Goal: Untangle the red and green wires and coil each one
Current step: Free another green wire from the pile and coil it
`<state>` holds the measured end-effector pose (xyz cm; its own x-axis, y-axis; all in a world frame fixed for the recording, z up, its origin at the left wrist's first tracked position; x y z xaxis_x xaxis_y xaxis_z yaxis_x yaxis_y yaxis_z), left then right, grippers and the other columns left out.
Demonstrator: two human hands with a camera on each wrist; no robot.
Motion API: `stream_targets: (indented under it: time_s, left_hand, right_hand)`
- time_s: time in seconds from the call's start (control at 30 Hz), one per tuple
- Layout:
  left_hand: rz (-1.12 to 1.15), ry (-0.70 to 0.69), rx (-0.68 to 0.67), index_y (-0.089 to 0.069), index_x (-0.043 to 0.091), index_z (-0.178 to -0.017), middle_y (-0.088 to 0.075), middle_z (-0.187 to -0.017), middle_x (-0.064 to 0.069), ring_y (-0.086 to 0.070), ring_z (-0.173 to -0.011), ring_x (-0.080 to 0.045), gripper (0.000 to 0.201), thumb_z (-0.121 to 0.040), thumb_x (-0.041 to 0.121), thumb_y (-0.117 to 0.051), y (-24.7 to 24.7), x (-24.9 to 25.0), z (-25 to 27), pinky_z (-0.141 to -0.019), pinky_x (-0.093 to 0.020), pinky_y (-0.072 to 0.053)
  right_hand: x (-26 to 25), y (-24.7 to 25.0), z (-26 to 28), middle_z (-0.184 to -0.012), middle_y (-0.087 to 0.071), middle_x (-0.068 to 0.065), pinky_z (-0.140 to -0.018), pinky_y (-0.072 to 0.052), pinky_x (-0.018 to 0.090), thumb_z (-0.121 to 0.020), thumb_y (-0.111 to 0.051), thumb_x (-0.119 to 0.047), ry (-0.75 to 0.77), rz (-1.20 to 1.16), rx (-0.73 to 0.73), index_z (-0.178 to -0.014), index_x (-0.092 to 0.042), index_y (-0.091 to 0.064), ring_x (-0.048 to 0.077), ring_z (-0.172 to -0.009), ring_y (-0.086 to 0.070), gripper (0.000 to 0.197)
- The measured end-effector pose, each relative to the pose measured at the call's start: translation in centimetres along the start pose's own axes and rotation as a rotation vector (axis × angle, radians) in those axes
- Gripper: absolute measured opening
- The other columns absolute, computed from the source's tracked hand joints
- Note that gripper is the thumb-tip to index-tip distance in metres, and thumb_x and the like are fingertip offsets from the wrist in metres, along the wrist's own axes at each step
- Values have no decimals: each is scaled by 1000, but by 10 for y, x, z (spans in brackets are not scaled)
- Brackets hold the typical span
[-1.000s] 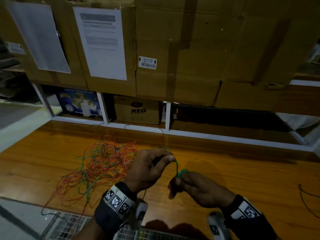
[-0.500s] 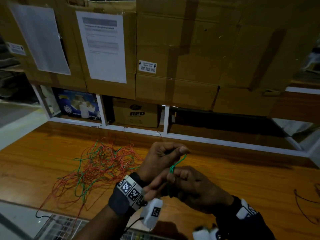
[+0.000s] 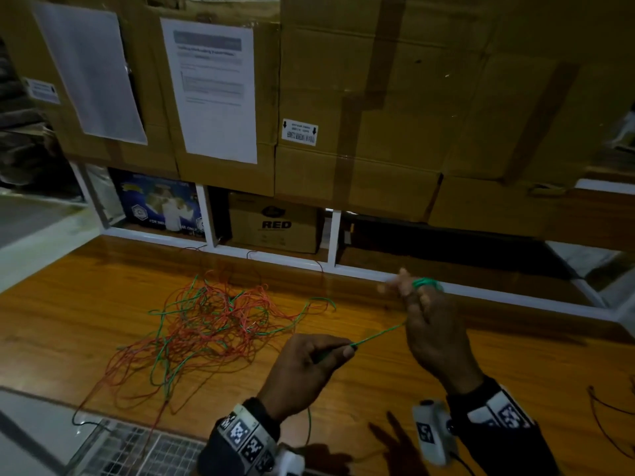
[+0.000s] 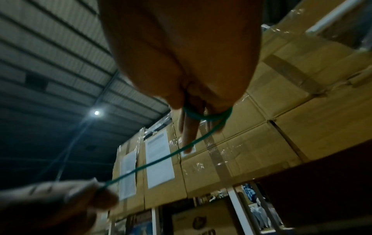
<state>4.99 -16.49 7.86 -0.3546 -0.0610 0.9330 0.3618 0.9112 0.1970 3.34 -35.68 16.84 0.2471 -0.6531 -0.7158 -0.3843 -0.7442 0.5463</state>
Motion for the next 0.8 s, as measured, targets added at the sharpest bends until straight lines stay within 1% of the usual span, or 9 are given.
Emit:
stream_targets:
  time_s: [0.1,0.17,0.23,0.33,0.43,0.47,0.53,0.67,0.8]
  left_hand:
    - [-228,-39,23,-81,29,-103,-69,-72,19,-60,-63,-4,18,-98,40,-67,19,6,3,-57,-22,-43]
    - [-391,-122,37,-81,30,-104,-69,-77,26,-65,-70,-3,23,-98,45,-65,26,18,2,-59,-19,-46]
    - [-424,-175,52,-80,27,-103,-71,-82,24,-66,-76,-3,28,-97,49,-63,32,27,-1,-61,-26,-52]
    - [-377,-221,82,-80,23,-100,-68,-81,26,-66,-76,-1,31,-97,48,-62,43,38,-4,-63,-22,-51]
    - [-292,-229,63,-80,19,-101,-75,-87,9,-69,-76,-10,28,-96,44,-67,52,46,-10,-63,-36,-57]
    - [-249,-224,44,-80,17,-100,-76,-88,5,-69,-75,-13,23,-96,38,-70,54,50,-13,-63,-38,-57]
    - [-177,-224,10,-80,12,-100,-76,-88,5,-68,-73,-13,15,-94,24,-74,55,56,-19,-62,-35,-57]
    - [-143,-203,-18,-80,8,-102,-76,-82,7,-66,-70,-9,14,-94,16,-72,54,59,-34,-61,-24,-51]
    - [-157,-134,-90,-78,13,-103,-76,-92,-8,-71,-83,-30,29,-99,37,-62,45,39,-43,-71,-51,-58]
  right_hand:
    - [31,-36,15,-125,-65,-3,-104,-36,21,-109,-40,-27,-27,244,-277,-110,-17,-68,8,-136,-45,29]
    - [43,-58,27,-115,-67,-2,-99,-47,32,-108,-35,-48,-8,271,-419,-105,-20,-66,16,-124,-58,42]
    - [42,-72,35,-110,-69,-11,-95,-50,38,-102,-27,-62,-16,197,-550,-103,-26,-71,8,-109,-63,57]
    - [24,-85,51,-114,-73,-13,-102,-47,37,-108,-34,-46,-93,-112,-752,-106,-26,-77,3,-113,-63,47]
    - [5,-93,69,-121,-74,4,-101,-43,49,-112,-35,-32,-178,-430,-932,-120,-11,-72,39,-121,-58,43]
    - [-1,-95,73,-123,-72,13,-104,-41,56,-112,-37,-28,-197,-527,-967,-124,-5,-68,46,-123,-55,41]
    - [-14,-99,76,-124,-68,26,-113,-39,49,-110,-37,-18,-191,-674,-1014,-126,8,-62,44,-127,-56,39]
    - [-46,-103,72,-121,-65,32,-113,-42,49,-107,-40,-13,-104,-911,-1046,-122,9,-63,51,-124,-56,35]
    - [-75,-97,55,-118,-69,25,-106,-48,41,-104,-45,-19,-86,-1182,-954,-118,8,-64,36,-121,-64,36]
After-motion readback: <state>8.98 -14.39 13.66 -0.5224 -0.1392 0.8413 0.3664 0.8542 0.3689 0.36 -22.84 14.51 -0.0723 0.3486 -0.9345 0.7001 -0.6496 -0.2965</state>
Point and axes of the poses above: each hand's wrist, its own z-axis away from the middle knuckle, its own y-axis out of the back of the hand, x = y × z, the point moved 8 cm from there along -z, towards the middle knuckle
